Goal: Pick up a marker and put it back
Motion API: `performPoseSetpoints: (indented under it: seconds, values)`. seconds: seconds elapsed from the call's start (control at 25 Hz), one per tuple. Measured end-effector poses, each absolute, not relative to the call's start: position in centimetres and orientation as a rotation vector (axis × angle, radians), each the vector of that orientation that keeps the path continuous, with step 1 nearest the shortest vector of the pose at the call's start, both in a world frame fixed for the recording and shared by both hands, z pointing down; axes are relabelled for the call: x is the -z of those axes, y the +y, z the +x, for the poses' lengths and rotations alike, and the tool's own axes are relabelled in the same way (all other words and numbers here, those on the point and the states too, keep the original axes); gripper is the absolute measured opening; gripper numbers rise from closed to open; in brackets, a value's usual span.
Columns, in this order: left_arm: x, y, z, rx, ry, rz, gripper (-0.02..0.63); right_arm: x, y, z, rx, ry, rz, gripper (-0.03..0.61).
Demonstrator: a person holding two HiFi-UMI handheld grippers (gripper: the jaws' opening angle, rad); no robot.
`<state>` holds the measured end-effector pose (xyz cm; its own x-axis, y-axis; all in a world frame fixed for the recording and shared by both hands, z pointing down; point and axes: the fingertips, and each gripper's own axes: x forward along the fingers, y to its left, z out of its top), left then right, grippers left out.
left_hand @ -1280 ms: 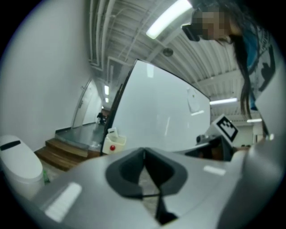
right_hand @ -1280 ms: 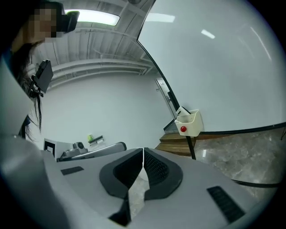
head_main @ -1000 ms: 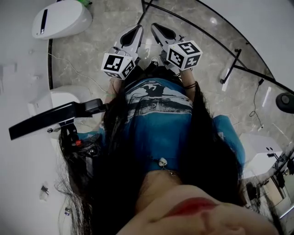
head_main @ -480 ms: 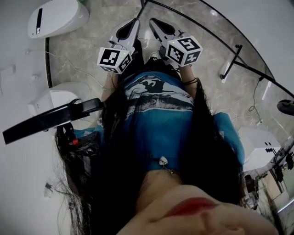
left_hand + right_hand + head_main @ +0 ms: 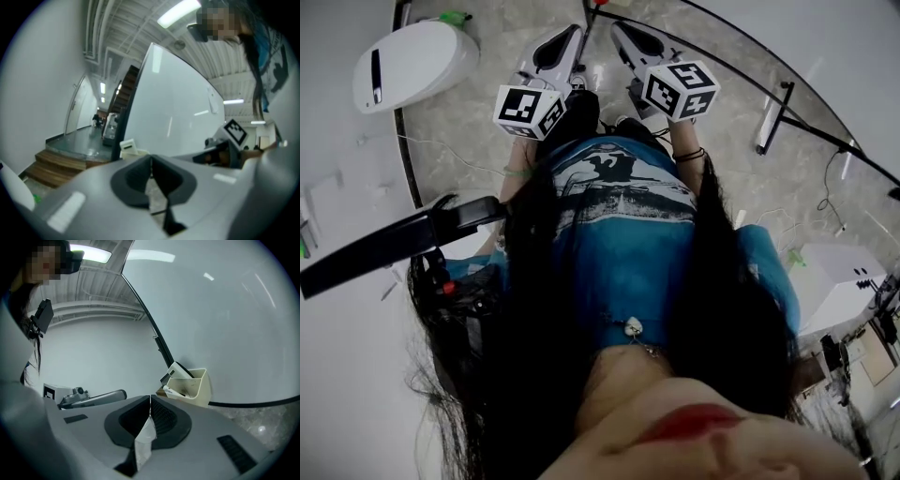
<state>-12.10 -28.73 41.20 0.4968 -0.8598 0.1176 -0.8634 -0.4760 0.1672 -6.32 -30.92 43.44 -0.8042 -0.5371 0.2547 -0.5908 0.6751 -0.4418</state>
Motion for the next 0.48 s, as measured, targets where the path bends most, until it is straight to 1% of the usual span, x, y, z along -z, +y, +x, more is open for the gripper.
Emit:
performPoseSetpoints:
  seconds: [0.24,0.4,0.44,0.48]
  values:
    - [-41.2,-28.9,-11.4,-0.011,-1.451,2.549,0.002,-42.1,-32.2,-5.5,-0.597,-2.768,0.942,0.014]
    - [-40.9,-29.9,-11.7,0.006,-1.421,2.567,0.002,-41.7,-33.8,-6.5,-0.429,-2.716,0.919,0.015]
    - [-40.8,-30.5,-12.2,0.009,-1.414,2.569,0.002,-41.9,-34.5,-7.3,-0.382,-2.694,0.903,0.018]
    - [-40.9,-31.2,-13.0,0.011,-1.406,2.569,0.002,-42.3,-35.3,-8.4,-0.346,-2.669,0.875,0.039]
